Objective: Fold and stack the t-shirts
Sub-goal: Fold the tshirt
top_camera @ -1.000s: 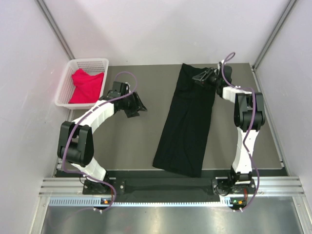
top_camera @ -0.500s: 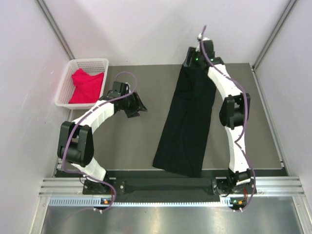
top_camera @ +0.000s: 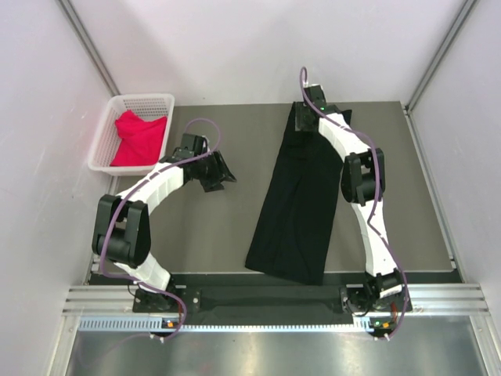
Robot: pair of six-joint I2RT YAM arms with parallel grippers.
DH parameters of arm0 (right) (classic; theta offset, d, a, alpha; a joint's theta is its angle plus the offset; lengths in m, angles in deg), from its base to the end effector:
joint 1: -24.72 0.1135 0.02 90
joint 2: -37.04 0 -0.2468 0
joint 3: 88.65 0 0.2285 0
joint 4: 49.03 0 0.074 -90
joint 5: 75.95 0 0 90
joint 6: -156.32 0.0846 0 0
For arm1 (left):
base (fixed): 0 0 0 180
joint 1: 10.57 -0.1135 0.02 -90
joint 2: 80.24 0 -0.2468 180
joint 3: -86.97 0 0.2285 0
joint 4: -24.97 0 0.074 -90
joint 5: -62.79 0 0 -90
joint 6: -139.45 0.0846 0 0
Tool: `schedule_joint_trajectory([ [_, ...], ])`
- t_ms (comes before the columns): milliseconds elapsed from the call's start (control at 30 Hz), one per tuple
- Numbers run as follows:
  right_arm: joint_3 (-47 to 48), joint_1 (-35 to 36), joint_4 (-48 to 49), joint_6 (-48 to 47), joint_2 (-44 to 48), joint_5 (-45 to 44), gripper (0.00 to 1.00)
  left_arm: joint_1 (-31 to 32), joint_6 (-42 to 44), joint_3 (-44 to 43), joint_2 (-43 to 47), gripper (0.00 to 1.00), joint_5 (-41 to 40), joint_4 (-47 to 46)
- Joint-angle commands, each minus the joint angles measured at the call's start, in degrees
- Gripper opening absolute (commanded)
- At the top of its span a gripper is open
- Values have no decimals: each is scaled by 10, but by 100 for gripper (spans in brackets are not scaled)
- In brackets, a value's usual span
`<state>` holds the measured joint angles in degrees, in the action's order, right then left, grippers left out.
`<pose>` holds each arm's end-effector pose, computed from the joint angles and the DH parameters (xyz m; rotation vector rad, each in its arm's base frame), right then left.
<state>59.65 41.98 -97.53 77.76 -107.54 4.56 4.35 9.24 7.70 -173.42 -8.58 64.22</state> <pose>0.5398 0.1531 0.1605 -0.0380 2.3392 0.0533 0.3292 -0.1157 0.1816 -0.4322 2.5776 -0.7817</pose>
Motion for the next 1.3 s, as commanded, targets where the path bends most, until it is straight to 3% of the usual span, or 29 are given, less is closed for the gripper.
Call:
schedule_joint_trajectory([
  [0, 17, 7, 25, -20, 5, -43, 49, -3, 5, 6, 20, 59, 5, -17],
  [167, 14, 5, 42, -17, 2, -49, 43, -3, 6, 8, 20, 59, 5, -16],
  [300, -4, -3, 65, 10, 15, -34, 26, -3, 7, 9, 20, 59, 5, -16],
  [400, -27, -10, 79, 26, 25, -19, 23, -4, 7, 8, 20, 59, 5, -16],
  [600, -42, -28, 81, 60, 34, 1, 3, -4, 9, 3, 18, 59, 7, -14],
  [1267, -339, -94, 235, 194, 220, 46, 1, -6, 25, -18, 7, 59, 18, 5],
])
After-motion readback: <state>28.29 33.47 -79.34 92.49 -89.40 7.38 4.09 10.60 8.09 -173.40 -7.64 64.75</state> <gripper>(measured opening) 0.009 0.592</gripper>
